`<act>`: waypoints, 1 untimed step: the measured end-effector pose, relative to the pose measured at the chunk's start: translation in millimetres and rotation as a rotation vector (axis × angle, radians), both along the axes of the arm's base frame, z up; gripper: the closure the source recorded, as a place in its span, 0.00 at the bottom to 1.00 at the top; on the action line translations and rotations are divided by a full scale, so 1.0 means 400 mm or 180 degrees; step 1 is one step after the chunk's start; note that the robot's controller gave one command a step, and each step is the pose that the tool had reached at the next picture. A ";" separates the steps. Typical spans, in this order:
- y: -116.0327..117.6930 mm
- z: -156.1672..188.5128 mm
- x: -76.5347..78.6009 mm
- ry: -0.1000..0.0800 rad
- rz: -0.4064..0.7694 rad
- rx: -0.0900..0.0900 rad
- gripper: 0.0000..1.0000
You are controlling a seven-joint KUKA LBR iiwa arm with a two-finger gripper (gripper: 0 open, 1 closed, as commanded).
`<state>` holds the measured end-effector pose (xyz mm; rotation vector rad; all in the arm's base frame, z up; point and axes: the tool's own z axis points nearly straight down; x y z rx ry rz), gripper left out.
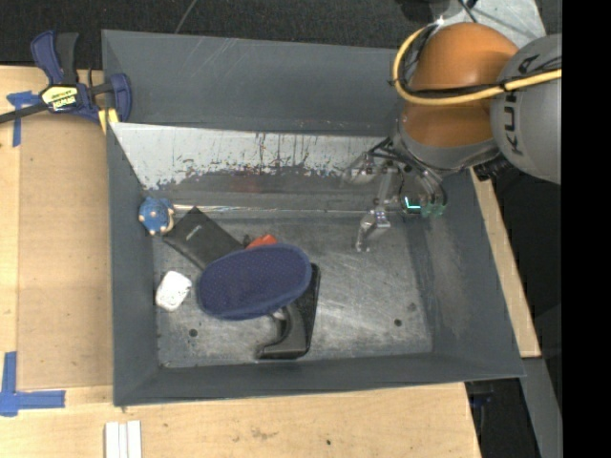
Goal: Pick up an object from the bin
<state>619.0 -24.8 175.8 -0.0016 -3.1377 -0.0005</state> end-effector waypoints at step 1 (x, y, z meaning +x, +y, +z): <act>0.213 -0.066 -0.008 -0.0016 0.1160 0.0007 0.00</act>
Offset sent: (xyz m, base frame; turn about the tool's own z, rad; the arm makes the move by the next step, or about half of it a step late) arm -0.0036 0.0832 -0.0263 -0.3617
